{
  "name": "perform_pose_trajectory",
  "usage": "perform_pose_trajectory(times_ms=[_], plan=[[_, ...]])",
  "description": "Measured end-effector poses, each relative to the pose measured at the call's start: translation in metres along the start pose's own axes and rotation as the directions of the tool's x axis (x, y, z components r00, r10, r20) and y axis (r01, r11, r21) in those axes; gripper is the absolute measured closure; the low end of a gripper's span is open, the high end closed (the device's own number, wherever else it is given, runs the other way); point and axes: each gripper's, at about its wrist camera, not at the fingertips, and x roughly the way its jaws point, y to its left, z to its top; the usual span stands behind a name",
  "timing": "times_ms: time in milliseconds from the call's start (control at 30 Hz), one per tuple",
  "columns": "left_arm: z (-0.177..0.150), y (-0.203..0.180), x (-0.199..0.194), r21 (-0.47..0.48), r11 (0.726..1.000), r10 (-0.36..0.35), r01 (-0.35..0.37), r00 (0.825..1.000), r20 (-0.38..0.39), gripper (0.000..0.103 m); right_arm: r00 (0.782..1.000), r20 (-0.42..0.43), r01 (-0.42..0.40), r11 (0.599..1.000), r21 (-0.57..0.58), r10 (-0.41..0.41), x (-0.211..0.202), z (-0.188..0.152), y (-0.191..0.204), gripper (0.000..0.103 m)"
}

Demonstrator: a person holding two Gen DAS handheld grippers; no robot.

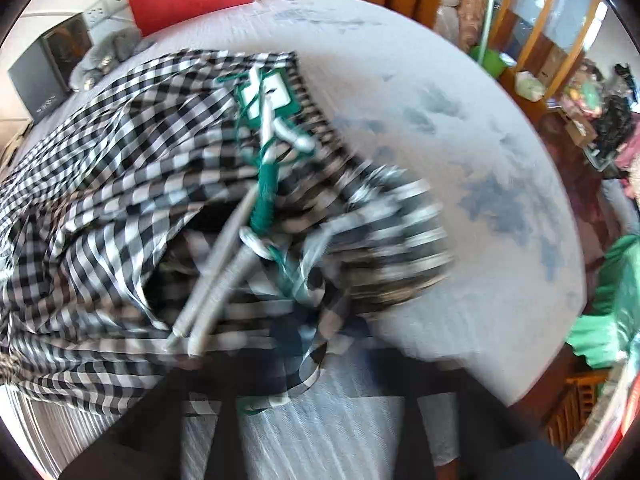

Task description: Fold clothes

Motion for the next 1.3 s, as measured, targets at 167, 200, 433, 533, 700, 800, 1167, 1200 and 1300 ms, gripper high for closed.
perform_pose_trajectory(times_ms=[167, 200, 433, 533, 700, 800, 1167, 1200, 1300], plan=[[-0.009, 0.025, -0.012, -0.044, 0.997, 0.068, -0.069, 0.997, -0.033, 0.089, 0.994, -0.013, 0.109, 0.994, 0.027, -0.109, -0.015, 0.001, -0.024, 0.095], [-0.014, 0.030, -0.006, -0.042, 0.997, 0.063, -0.066, 0.995, -0.071, 0.087, 0.990, -0.046, 0.131, 0.991, 0.024, -0.130, -0.011, -0.001, -0.031, 0.094], [0.003, 0.023, -0.037, -0.036, 0.995, -0.093, 0.096, 0.993, 0.070, 0.041, 0.997, 0.066, -0.027, 0.999, 0.018, 0.026, -0.036, 0.013, -0.031, 0.032], [0.024, 0.009, -0.021, 0.000, 0.996, -0.092, 0.092, 0.994, 0.054, 0.041, 0.992, 0.093, -0.085, 0.996, -0.006, 0.086, -0.035, 0.026, -0.016, 0.019], [0.033, 0.008, 0.029, 0.044, 0.998, -0.039, 0.041, 0.998, -0.047, 0.041, 0.988, 0.089, -0.121, 0.992, -0.034, 0.123, -0.025, 0.043, -0.002, 0.005], [0.027, 0.001, 0.040, 0.074, 0.997, -0.018, 0.024, 0.996, -0.083, 0.041, 0.989, 0.080, -0.122, 0.991, -0.046, 0.126, -0.017, 0.049, -0.001, 0.001], [0.026, 0.000, 0.058, 0.058, 0.990, 0.136, -0.131, 0.987, -0.090, 0.092, 0.999, 0.004, -0.050, 0.996, -0.080, 0.050, 0.024, 0.061, 0.008, 0.073], [0.028, 0.003, 0.060, 0.046, 0.989, 0.145, -0.141, 0.985, -0.093, 0.092, 1.000, -0.007, -0.026, 0.996, -0.081, 0.025, 0.027, 0.061, 0.008, 0.073], [0.033, 0.003, 0.065, 0.044, 0.986, 0.166, -0.162, 0.980, -0.112, 0.091, 0.999, -0.017, -0.028, 0.998, -0.053, 0.027, 0.026, 0.064, 0.005, 0.073]])
